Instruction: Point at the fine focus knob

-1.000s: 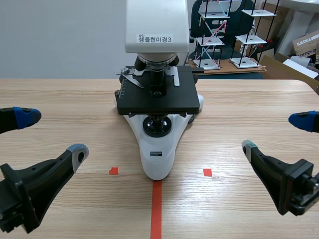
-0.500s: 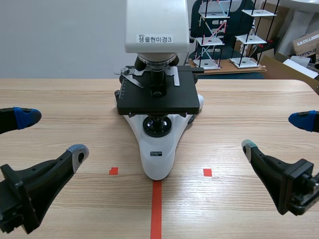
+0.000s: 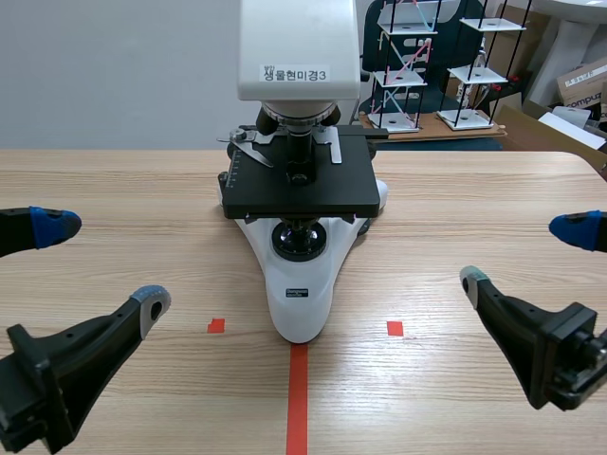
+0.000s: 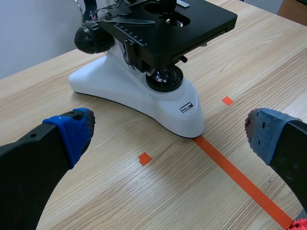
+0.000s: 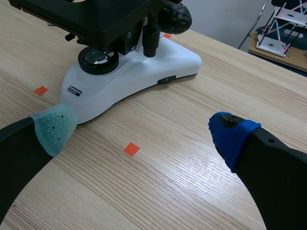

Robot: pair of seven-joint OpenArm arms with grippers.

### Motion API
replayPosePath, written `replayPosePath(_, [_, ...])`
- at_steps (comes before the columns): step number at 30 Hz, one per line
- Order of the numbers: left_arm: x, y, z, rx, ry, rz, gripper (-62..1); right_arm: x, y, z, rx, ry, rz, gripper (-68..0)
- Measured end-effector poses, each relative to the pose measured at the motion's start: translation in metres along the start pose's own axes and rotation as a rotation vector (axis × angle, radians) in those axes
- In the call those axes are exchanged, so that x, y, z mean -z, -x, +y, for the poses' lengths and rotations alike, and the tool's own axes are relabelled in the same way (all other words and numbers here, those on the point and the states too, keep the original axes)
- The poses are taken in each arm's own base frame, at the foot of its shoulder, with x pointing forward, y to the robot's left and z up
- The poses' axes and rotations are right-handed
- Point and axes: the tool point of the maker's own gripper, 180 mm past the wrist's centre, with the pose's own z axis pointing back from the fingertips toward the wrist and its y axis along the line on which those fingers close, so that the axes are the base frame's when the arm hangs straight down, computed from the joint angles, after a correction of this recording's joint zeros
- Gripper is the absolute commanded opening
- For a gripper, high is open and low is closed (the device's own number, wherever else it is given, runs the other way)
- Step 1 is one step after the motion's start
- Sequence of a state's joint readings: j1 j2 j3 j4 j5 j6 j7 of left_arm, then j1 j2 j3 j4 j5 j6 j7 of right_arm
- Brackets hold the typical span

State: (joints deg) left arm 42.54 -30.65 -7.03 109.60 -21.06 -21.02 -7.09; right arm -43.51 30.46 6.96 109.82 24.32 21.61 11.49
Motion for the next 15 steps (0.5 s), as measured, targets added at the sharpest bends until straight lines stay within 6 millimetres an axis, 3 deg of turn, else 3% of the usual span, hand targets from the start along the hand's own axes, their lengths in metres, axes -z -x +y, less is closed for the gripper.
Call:
replayPosePath(12, [0.000,-0.004,0.001,-0.037,-0.006,-0.023,1.4,0.000,0.000,0.000,0.000,0.000,0.000,-7.1])
replayPosePath(15, [-0.001,-0.010,0.014,-0.066,-0.077,-0.059,1.4,0.000,0.000,0.000,0.000,0.000,0.000,-7.1])
